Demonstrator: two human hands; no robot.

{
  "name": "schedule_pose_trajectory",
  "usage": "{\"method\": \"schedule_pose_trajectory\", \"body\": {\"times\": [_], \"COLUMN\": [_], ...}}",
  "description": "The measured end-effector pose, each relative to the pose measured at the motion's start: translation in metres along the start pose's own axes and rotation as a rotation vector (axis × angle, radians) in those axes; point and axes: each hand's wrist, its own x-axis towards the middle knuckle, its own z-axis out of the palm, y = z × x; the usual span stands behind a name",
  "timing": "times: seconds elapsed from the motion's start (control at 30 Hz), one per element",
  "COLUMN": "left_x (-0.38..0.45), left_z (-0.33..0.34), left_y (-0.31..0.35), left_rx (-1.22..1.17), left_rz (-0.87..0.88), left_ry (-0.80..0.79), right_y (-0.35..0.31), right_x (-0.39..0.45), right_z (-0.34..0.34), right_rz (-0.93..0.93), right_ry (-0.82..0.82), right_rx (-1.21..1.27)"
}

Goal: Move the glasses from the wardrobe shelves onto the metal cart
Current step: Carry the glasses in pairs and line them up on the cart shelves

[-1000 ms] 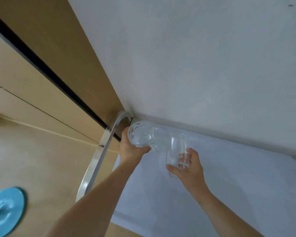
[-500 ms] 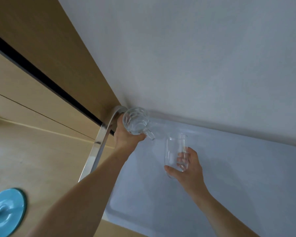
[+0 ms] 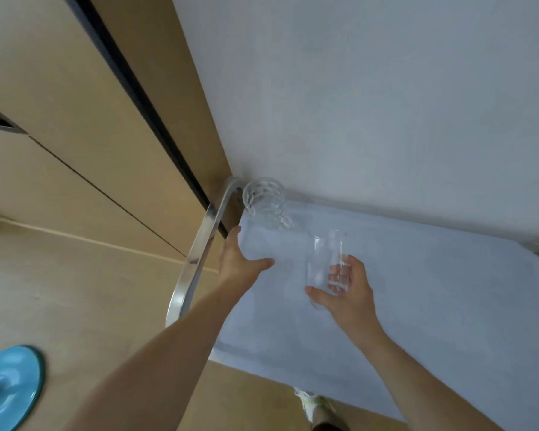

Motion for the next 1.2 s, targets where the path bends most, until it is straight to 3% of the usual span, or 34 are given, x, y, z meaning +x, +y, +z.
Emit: {"method": "schedule_pose_trajectory", "body": {"times": [0.3, 0.67, 1.0, 1.2], "left_x": [-0.118, -0.217, -0.227, -0.195], "left_z": [-0.049, -0.090, -0.066, -0.012], "left_y": [-0.065, -0.174, -0.253, -0.308], "left_rx": [0.275, 0.502, 0.503, 0.483], "left_rz": [0.304, 0.501, 0.472, 0.491], "left_ry": [-0.078, -0.102, -0.101, -0.052], "right_y": [0.011, 0.057, 0.119, 0.198], "right_x": [-0.123, -0.263, -0.276, -0.241], "right_z": [0.022, 0.059, 0.079, 0.095], "right_rz": [-0.070, -0.024, 0.004, -0.077], "right_ry": [0.058, 0.052, 0.004, -0.045], "right_rx": [0.003, -0.031, -0.090, -0.156]}}
